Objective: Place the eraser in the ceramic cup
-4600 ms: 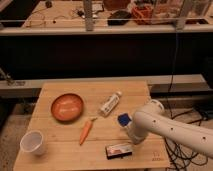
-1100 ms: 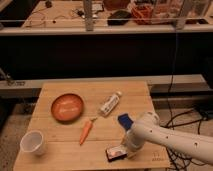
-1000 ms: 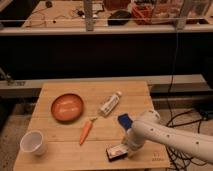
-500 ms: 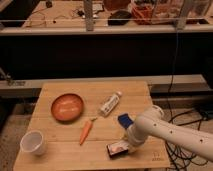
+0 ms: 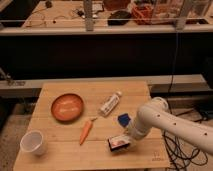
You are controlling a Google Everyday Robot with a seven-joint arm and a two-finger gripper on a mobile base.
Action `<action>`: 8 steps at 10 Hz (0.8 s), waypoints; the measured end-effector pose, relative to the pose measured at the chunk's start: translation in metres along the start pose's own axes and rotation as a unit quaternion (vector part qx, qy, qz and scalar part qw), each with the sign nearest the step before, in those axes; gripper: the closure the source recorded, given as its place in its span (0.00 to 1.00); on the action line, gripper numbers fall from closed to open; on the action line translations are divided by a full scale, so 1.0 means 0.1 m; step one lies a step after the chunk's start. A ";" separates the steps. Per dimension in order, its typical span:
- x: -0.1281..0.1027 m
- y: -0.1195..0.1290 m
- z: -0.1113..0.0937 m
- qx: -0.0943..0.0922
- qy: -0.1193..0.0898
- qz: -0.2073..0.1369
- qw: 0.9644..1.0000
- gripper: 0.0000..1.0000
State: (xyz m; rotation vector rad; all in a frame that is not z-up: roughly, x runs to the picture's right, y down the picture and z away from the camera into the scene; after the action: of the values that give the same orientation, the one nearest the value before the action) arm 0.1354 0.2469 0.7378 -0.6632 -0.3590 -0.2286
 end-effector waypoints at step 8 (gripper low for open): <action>-0.19 -0.40 -0.38 0.000 -0.006 -0.025 1.000 0.99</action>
State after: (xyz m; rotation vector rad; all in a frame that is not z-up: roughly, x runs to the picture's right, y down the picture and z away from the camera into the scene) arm 0.1152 0.1940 0.7247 -0.6565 -0.3873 -0.2715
